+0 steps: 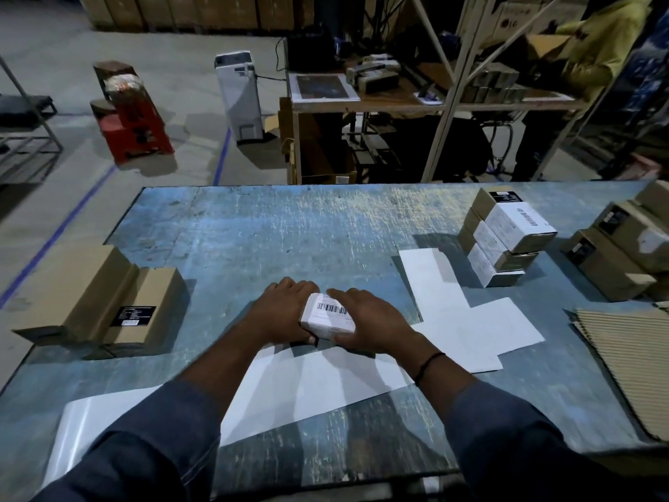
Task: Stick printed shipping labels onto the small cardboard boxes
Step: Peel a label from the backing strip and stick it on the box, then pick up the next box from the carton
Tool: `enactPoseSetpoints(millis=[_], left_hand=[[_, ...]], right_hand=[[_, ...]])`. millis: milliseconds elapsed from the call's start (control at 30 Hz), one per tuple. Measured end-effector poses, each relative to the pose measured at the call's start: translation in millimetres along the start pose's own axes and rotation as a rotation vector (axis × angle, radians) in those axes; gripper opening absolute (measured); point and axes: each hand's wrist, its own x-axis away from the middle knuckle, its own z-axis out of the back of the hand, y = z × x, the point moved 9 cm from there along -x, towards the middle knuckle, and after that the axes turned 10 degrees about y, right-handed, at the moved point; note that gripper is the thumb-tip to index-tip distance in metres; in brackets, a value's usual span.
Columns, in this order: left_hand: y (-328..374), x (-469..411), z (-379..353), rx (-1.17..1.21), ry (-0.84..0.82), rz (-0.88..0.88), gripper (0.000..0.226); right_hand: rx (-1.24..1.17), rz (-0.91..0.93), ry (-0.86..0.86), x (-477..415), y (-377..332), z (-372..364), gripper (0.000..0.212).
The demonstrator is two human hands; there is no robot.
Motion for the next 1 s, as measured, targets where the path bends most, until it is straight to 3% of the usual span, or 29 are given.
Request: enactPoseSetpoints(millis=[200, 333, 533, 733, 1000], left_hand=[[4, 4, 9, 0.072, 0.105, 0.070, 0.092], [19, 5, 27, 0.186, 0.364, 0.156, 0.101], [51, 5, 18, 0.276, 0.394, 0.132, 0.074], [63, 7, -13, 0.308, 0.292, 0.131, 0.062], [65, 6, -24, 0.337, 0.255, 0.139, 0.059]], right_hand=[[-0.008, -0.008, 0.076, 3, 4, 8, 0.087], [-0.133, -0.224, 0.284, 5, 46, 50, 0.080], [0.140, -0.587, 0.526, 27, 158, 117, 0.064], [0.561, -0.724, 0.358, 41, 227, 113, 0.062], [0.537, -0.769, 0.325, 34, 232, 100, 0.052]])
